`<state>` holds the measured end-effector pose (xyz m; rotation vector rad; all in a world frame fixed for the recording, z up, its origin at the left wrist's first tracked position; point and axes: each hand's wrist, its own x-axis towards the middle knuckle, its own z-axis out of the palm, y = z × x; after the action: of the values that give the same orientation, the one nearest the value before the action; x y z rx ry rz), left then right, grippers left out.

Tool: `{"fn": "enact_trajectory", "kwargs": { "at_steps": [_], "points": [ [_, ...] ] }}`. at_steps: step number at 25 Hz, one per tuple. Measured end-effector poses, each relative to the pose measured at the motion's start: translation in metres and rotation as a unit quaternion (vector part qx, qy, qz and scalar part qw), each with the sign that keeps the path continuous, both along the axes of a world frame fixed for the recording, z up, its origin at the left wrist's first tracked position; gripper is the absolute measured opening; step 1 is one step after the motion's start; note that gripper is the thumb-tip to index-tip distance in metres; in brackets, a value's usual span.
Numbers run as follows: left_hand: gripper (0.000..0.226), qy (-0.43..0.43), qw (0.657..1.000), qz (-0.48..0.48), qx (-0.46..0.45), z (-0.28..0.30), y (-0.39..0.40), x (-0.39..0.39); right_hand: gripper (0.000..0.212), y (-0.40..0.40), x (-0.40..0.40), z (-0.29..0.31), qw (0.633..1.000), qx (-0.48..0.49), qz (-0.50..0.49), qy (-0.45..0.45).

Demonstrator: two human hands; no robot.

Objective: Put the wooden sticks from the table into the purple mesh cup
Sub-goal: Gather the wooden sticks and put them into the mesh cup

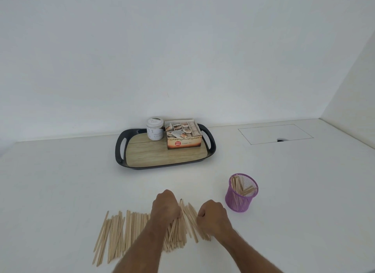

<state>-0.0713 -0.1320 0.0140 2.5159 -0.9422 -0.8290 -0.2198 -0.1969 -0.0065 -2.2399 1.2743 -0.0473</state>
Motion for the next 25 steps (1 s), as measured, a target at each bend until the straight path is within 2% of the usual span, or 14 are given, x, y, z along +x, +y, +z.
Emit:
{"fn": "enact_trajectory", "kwargs": {
  "at_steps": [6, 13, 20, 25],
  "points": [
    [0.019, 0.025, 0.999, 0.019, -0.024, 0.001, 0.004, 0.004, 0.018, -0.003, -0.004, -0.002, 1.0, 0.021, -0.012, -0.019],
    [0.01, 0.066, 0.992, 0.047, -0.095, 0.013, 0.0, 0.01, 0.012, -0.013, -0.011, 0.01, 0.994, 0.053, -0.034, -0.086],
    [0.015, 0.153, 0.966, 0.066, -0.199, 0.029, -0.013, -0.004, 0.009, -0.019, -0.022, 0.034, 0.967, 0.122, -0.103, -0.198],
    [0.014, 0.222, 0.931, 0.058, -0.284, 0.046, -0.03, -0.027, 0.016, -0.028, -0.033, 0.061, 0.946, 0.097, -0.141, -0.275]
  ]
}}
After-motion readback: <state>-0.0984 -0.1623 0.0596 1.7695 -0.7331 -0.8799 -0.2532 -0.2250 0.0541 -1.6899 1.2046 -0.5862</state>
